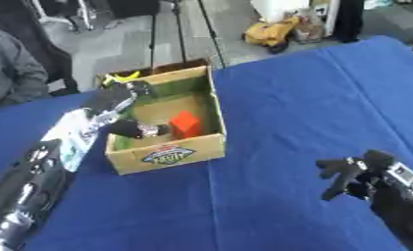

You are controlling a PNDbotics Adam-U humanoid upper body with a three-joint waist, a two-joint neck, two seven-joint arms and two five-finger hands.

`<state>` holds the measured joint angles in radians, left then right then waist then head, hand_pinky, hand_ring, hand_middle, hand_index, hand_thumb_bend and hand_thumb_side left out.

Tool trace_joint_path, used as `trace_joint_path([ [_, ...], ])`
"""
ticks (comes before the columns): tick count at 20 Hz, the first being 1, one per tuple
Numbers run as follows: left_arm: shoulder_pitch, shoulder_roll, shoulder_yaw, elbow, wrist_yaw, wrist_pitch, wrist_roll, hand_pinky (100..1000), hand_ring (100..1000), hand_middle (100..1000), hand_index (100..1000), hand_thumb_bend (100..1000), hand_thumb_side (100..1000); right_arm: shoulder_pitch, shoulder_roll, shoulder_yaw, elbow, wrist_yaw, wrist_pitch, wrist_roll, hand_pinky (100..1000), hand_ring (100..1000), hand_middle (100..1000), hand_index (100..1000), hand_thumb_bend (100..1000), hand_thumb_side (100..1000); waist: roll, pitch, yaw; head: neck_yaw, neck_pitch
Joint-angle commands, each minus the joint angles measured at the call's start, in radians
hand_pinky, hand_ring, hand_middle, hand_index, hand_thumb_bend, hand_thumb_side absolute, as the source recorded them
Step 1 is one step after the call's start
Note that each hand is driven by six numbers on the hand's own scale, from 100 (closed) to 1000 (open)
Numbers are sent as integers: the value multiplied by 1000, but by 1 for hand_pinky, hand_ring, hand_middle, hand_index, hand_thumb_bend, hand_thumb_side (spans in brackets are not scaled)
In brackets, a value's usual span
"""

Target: Pick up objects on the table and place them in the box.

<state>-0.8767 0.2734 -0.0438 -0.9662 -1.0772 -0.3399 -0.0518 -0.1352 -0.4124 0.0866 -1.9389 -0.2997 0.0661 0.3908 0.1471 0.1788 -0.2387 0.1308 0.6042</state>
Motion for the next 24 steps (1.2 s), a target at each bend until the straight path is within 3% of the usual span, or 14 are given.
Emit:
trace_joint_path([
  [1,-10,32,0,-47,28,-6,39,916,853,830,845,562,952,-7,-6,-9,-15,-4,-4,1,600,895,623,544,100,1000,-15,-16,6,-3,-11],
  [6,-2,47,26,-151,101,-49,113,796,763,748,797,451,799,5,0,-23,-13,-10,-6,-11,600,895,623,544,100,1000,-31,-24,48,-29,-4],
  [8,26,58,62,-200,132,-67,144,743,734,726,785,393,783,12,2,-30,-12,-15,-8,-18,600,895,623,544,100,1000,-39,-31,76,-48,0],
  [11,94,57,109,-274,177,-52,189,710,718,713,779,332,815,20,3,-35,-10,-19,-8,-24,600,895,622,544,100,1000,-45,-36,105,-65,4],
  [13,142,42,128,-322,207,-29,219,659,688,697,776,233,907,19,4,-42,-10,-21,-9,-30,601,895,623,545,100,1000,-47,-33,130,-76,0],
  [15,189,8,140,-364,236,-1,248,634,673,690,776,207,964,17,4,-49,-11,-23,-10,-36,601,897,623,545,100,1000,-49,-25,152,-86,-2],
  [20,303,-72,180,-393,307,59,318,606,645,665,773,231,1000,13,0,-61,-17,-26,-15,-49,600,898,622,545,100,1000,-54,-13,182,-99,-2],
  [24,396,-113,171,-424,364,46,376,589,630,657,769,253,1000,11,2,-61,-20,-29,-15,-51,600,898,621,545,100,1000,-58,-12,191,-103,3],
])
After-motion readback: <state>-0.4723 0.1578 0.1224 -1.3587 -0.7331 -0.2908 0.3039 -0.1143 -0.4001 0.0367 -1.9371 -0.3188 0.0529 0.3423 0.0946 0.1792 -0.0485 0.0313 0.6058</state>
